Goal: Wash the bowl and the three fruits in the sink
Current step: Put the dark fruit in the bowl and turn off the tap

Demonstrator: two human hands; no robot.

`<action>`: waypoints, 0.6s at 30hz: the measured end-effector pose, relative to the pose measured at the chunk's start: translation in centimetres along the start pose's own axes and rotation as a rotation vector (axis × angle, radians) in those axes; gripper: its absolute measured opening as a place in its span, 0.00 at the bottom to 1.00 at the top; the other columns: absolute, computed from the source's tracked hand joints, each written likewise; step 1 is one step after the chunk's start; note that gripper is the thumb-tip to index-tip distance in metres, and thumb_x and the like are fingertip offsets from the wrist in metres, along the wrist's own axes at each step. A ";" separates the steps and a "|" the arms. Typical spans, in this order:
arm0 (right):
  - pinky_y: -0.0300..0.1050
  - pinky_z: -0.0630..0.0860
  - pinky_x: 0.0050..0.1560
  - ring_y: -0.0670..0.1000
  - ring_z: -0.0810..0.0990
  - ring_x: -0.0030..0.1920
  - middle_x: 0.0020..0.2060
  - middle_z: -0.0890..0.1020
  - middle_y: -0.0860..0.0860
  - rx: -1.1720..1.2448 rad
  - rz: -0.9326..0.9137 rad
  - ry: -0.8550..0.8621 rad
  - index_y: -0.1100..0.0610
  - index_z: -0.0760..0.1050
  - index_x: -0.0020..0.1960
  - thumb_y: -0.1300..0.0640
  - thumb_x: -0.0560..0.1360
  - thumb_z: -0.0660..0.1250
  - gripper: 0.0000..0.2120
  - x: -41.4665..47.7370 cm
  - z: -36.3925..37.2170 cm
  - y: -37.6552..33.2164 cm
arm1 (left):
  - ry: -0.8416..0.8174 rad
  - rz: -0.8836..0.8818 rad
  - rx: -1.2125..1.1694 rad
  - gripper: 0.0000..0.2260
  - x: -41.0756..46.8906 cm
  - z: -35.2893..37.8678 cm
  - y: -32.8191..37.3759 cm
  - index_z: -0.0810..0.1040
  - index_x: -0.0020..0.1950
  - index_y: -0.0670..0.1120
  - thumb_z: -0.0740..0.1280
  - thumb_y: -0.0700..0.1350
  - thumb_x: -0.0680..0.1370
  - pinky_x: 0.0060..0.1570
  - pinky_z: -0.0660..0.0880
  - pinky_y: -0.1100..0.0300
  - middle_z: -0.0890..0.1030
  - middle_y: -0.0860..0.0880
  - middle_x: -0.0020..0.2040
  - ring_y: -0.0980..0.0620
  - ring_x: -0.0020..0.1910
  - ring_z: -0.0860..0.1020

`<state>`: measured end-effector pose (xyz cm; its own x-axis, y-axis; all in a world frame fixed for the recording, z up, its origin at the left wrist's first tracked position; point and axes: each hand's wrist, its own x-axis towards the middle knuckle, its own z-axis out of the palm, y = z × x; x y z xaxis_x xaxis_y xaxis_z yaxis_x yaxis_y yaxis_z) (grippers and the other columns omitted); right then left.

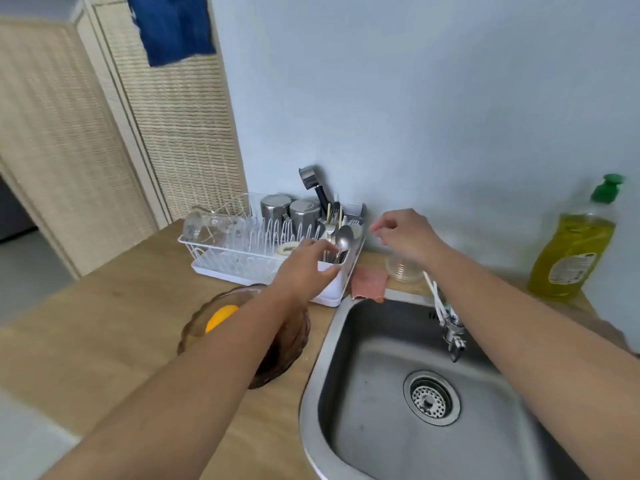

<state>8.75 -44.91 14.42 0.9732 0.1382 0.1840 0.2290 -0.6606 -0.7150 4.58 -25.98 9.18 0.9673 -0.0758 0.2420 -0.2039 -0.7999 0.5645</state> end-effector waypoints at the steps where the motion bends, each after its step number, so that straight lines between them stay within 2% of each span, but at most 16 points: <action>1: 0.40 0.73 0.49 0.50 0.79 0.52 0.49 0.81 0.51 -0.020 -0.033 -0.048 0.55 0.82 0.49 0.63 0.75 0.62 0.11 -0.6 1.6 -1.0 | 0.038 -0.069 0.027 0.13 -1.1 -1.0 -1.8 0.76 0.61 0.50 0.68 0.48 0.76 0.59 0.69 0.56 0.74 0.47 0.60 0.48 0.59 0.74; 2: 0.39 0.70 0.46 0.49 0.77 0.51 0.49 0.80 0.50 -0.040 -0.058 -0.096 0.55 0.82 0.50 0.62 0.75 0.61 0.11 -1.1 3.3 -1.6 | 0.068 -0.141 0.052 0.14 -2.3 -1.9 -3.7 0.76 0.61 0.50 0.68 0.48 0.76 0.61 0.69 0.55 0.74 0.46 0.60 0.47 0.60 0.73; 4: 0.39 0.70 0.47 0.49 0.77 0.51 0.51 0.79 0.50 -0.075 -0.064 -0.199 0.55 0.80 0.54 0.60 0.76 0.60 0.12 -2.4 6.6 -2.2 | 0.108 -0.285 0.107 0.15 -4.9 -3.4 -7.1 0.75 0.61 0.48 0.68 0.48 0.75 0.62 0.69 0.53 0.73 0.44 0.60 0.45 0.61 0.73; 7: 0.42 0.70 0.56 0.54 0.76 0.60 0.60 0.78 0.53 -0.143 -0.021 -0.324 0.55 0.76 0.62 0.56 0.77 0.61 0.15 -4.2 11.8 -0.9 | 0.095 -0.525 0.182 0.22 -9.2 -4.3 -11.9 0.72 0.65 0.49 0.67 0.55 0.73 0.64 0.69 0.50 0.72 0.43 0.63 0.43 0.64 0.71; 10: 0.47 0.68 0.67 0.56 0.71 0.67 0.67 0.74 0.55 -0.172 0.013 -0.378 0.52 0.68 0.70 0.49 0.76 0.63 0.24 -5.6 15.7 0.9 | 0.088 -0.700 0.203 0.24 -12.9 -4.2 -14.6 0.69 0.67 0.55 0.66 0.60 0.73 0.65 0.68 0.48 0.69 0.44 0.65 0.41 0.66 0.69; 12: 0.48 0.65 0.70 0.55 0.68 0.70 0.70 0.71 0.53 -0.166 0.005 -0.423 0.52 0.63 0.74 0.47 0.75 0.64 0.29 -6.4 17.2 1.5 | 0.064 -0.744 0.099 0.25 -14.7 -3.9 -15.4 0.65 0.70 0.56 0.66 0.59 0.75 0.66 0.67 0.49 0.69 0.42 0.67 0.41 0.67 0.69; 15: 0.44 0.61 0.72 0.54 0.65 0.73 0.74 0.65 0.51 -0.125 0.031 -0.487 0.54 0.55 0.77 0.49 0.77 0.64 0.33 -7.2 18.2 1.9 | 0.036 -0.694 -0.060 0.28 -16.1 -2.9 -16.0 0.60 0.76 0.46 0.65 0.50 0.79 0.70 0.63 0.53 0.65 0.41 0.73 0.43 0.72 0.65; 18: 0.43 0.61 0.71 0.53 0.66 0.72 0.74 0.65 0.52 -0.046 0.073 -0.459 0.55 0.51 0.78 0.53 0.77 0.64 0.35 -7.7 19.0 2.0 | 0.096 -0.672 -0.093 0.27 -16.5 -2.3 -16.2 0.59 0.76 0.43 0.64 0.44 0.80 0.71 0.60 0.56 0.64 0.42 0.75 0.43 0.73 0.63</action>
<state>2.19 -33.27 -1.28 0.8984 0.3956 -0.1907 0.1682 -0.7111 -0.6827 -8.37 -10.42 -2.15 0.8715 0.4758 -0.1186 0.4202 -0.6000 0.6808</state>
